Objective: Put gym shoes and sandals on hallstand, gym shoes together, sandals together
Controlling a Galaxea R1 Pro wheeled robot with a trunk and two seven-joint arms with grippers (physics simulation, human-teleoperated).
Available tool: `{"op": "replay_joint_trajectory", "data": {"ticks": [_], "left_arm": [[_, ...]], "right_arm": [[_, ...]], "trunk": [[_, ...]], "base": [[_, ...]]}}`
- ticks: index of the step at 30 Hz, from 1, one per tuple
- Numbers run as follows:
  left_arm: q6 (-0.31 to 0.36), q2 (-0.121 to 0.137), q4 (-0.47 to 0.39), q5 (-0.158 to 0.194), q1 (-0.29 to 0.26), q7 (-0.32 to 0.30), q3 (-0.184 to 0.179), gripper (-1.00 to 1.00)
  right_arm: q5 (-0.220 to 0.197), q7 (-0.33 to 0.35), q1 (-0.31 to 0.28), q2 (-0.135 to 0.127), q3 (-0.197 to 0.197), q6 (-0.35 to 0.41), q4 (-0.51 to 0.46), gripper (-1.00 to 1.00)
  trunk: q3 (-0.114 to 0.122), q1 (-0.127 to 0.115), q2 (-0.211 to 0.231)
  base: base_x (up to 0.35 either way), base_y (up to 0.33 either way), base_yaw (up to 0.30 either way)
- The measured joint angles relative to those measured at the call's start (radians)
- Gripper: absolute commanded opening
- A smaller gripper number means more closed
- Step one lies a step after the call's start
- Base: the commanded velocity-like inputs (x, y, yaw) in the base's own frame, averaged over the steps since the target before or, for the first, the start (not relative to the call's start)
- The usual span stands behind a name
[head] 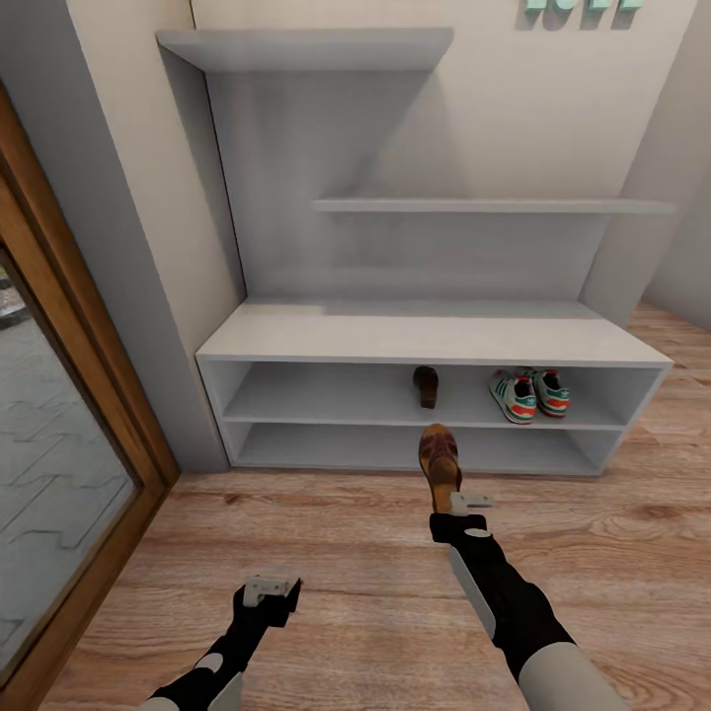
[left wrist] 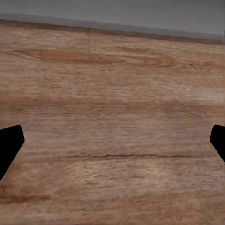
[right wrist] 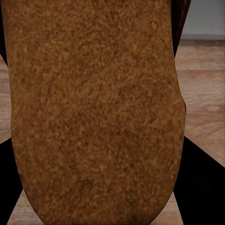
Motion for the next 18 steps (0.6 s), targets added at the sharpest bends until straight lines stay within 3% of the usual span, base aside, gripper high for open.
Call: {"op": "replay_joint_trajectory", "data": {"ticks": [4, 11, 14, 18], "left_arm": [[-0.005, 0.0, 0.001, 0.004, 0.0, -0.026, -0.001, 1.0], [-0.072, 0.005, 0.028, 0.004, 0.0, -0.168, -0.001, 1.0], [-0.13, 0.015, 0.051, 0.002, 0.0, -0.301, -0.002, 1.0], [-0.158, 0.057, 0.057, 0.005, 0.0, -0.493, 0.0, 1.0]], "right_arm": [[0.0, 0.0, 0.0, 0.0, 0.0, 0.0, 0.0, -1.0], [0.0, 0.0, 0.0, 0.0, 0.0, 0.0, 0.0, -1.0], [0.0, 0.0, 0.0, 0.0, 0.0, 0.0, 0.0, -1.0], [0.0, 0.0, 0.0, 0.0, 0.0, 0.0, 0.0, -1.0]], "trunk": [[0.0, 0.0, 0.0], [0.0, 0.0, 0.0], [0.0, 0.0, 0.0], [0.0, 0.0, 0.0]], "base": [[0.0, 0.0, 0.0], [0.0, 0.0, 0.0], [0.0, 0.0, 0.0], [0.0, 0.0, 0.0]]}}
